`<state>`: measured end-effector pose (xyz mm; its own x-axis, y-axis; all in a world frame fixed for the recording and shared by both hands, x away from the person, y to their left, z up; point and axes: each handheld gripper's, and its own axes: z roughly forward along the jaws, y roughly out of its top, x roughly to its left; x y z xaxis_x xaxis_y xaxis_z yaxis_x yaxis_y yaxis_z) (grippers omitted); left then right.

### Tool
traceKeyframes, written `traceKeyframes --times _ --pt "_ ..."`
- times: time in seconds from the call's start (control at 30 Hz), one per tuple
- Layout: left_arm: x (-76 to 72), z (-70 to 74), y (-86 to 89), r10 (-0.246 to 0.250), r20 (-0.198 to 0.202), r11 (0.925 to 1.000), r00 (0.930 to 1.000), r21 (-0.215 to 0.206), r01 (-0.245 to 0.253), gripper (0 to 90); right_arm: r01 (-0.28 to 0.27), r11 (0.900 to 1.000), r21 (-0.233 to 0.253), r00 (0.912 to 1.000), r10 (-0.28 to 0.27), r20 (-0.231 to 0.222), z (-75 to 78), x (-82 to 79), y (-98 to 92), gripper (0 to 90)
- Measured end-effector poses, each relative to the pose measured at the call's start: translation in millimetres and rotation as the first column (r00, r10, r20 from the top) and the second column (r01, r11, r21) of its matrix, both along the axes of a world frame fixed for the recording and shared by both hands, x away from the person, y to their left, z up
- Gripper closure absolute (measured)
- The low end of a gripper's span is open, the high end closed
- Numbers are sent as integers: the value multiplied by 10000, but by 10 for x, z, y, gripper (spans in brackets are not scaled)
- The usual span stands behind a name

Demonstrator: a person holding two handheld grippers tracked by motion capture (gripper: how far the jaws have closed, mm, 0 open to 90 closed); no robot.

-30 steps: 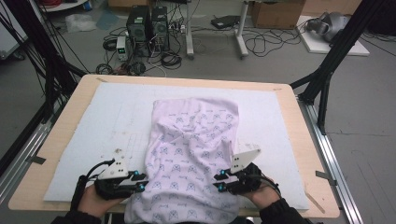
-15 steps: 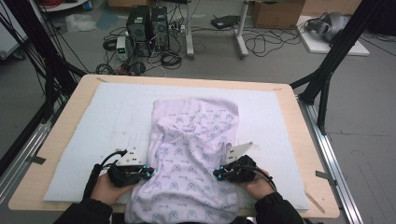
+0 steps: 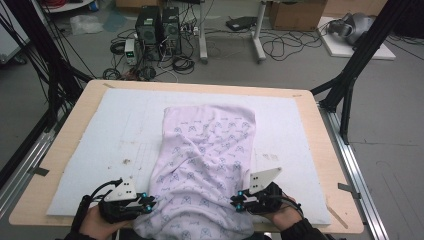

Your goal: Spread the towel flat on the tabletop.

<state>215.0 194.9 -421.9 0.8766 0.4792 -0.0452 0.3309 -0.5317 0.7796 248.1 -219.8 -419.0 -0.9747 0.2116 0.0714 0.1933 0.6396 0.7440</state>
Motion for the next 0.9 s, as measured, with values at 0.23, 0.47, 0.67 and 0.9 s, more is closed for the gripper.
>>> traceKeyframes --times 0.23,0.47,0.67,0.9 --pt "462 -65 -90 596 -143 9982 9981 50 -595 621 955 9928 -716 9951 -934 317 -84 344 68 595" --pt "538 -191 -141 361 -421 9982 9985 497 -340 850 713 9952 -676 9970 -731 -245 -217 381 76 869" --pt "378 -172 -62 356 -394 9977 9986 597 -332 869 426 9971 -629 9976 -459 -521 -202 321 55 879" --pt "2 -148 40 -28 -513 9987 9987 506 54 872 -154 9984 -549 9980 120 -616 -171 42 11 879"
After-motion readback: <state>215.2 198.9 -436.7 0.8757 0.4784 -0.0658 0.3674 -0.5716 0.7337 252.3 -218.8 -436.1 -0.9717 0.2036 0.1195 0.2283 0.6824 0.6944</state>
